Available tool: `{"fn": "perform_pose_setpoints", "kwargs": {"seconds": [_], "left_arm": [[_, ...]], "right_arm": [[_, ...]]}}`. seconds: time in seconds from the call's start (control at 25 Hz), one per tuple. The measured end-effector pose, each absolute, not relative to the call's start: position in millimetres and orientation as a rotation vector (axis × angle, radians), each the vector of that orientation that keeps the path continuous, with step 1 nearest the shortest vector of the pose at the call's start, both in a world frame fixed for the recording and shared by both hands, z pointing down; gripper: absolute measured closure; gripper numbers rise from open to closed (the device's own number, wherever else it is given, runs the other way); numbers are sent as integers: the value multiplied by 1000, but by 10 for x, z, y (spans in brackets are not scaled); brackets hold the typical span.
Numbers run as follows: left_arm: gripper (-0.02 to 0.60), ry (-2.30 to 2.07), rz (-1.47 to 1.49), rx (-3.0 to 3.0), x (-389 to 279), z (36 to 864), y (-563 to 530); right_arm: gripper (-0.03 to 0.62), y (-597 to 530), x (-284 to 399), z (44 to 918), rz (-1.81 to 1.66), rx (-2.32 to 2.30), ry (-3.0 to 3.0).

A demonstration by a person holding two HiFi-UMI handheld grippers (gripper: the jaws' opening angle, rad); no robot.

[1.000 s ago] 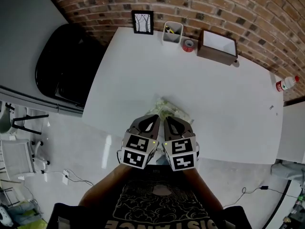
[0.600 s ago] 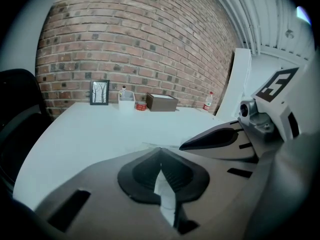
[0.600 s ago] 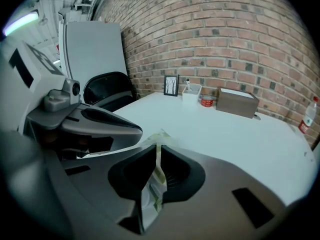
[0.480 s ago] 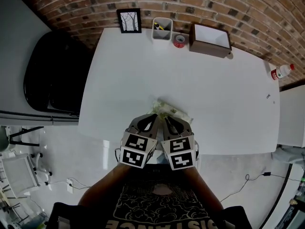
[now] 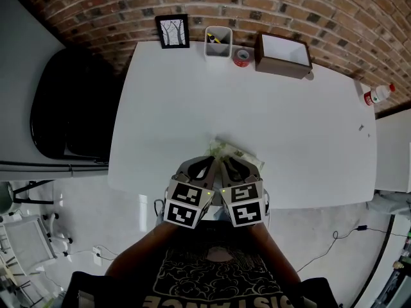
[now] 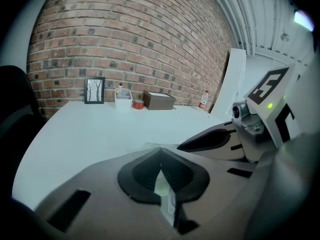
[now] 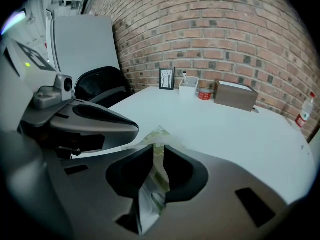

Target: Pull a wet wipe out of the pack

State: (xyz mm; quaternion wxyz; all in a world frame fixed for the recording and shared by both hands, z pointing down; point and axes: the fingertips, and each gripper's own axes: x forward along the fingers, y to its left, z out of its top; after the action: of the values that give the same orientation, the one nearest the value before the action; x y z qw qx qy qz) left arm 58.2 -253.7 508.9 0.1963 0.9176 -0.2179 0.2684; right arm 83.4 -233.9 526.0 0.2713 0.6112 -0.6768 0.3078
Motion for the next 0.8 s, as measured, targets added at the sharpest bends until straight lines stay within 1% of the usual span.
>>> {"fn": "perform_pose_setpoints", "kwargs": {"seconds": [0.48,0.6,0.8], "left_arm": [[569,-599,755,2575,589,5100,-2544],[569,-610,753,2572,590,5101,-2527],[569,-636,747,2568,587,5093,-2486]], "right_arm": [[540,-2348,891,5368,938,1638,-1832],[563,-2344,914,5388,943,1645,-1842],[574,-2339,937,5395,961,1646,-1869]]}}
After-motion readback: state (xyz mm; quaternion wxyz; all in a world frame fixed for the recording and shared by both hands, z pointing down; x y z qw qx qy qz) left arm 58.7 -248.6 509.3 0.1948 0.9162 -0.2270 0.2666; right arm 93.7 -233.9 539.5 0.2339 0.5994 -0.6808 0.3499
